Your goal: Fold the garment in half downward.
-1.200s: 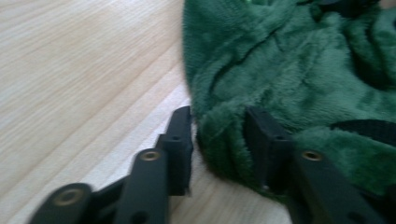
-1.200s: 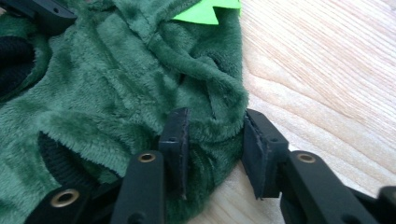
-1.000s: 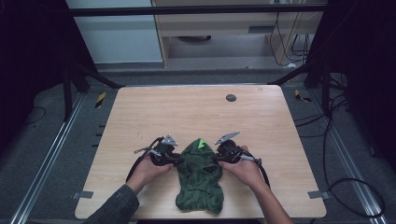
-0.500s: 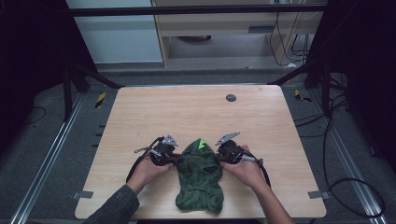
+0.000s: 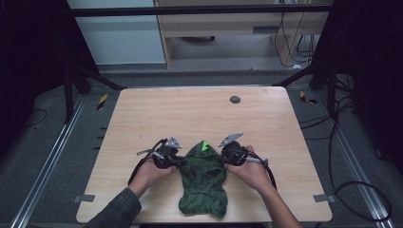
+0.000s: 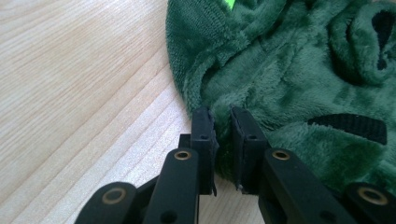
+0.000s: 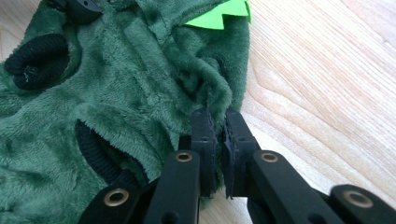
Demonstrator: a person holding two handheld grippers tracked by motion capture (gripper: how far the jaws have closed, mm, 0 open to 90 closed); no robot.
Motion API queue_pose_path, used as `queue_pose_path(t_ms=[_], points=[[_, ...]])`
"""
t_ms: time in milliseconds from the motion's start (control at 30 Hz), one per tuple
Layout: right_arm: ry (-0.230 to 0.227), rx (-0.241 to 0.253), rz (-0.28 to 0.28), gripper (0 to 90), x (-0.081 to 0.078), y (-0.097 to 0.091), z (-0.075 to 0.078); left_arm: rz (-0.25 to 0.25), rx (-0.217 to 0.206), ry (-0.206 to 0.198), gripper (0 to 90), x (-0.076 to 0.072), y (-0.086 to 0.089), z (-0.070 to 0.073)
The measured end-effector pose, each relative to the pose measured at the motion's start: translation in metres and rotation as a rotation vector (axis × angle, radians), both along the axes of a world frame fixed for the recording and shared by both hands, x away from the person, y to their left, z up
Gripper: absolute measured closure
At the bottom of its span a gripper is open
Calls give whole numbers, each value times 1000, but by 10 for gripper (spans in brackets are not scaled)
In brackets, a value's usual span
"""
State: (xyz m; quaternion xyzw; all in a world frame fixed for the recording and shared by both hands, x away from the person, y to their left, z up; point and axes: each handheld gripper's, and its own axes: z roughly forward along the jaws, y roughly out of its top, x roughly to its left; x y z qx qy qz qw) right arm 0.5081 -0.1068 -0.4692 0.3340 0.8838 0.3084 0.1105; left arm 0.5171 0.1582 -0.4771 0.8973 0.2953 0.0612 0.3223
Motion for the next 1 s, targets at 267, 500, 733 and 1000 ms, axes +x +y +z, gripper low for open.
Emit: queue_pose_path(t_ms=[267,500,733,1000], points=[[-19,0,5,847,0,1,10,-7,0,-11,809,0,-1,7],[-39,-7,12,851,2,2,19,-7,1,-28,813,3,-2,13],[-64,-21,20,855,5,5,31,-10,0,-40,813,4,-3,19],[-68,-29,23,857,7,6,35,-9,-1,-51,813,3,-3,23]])
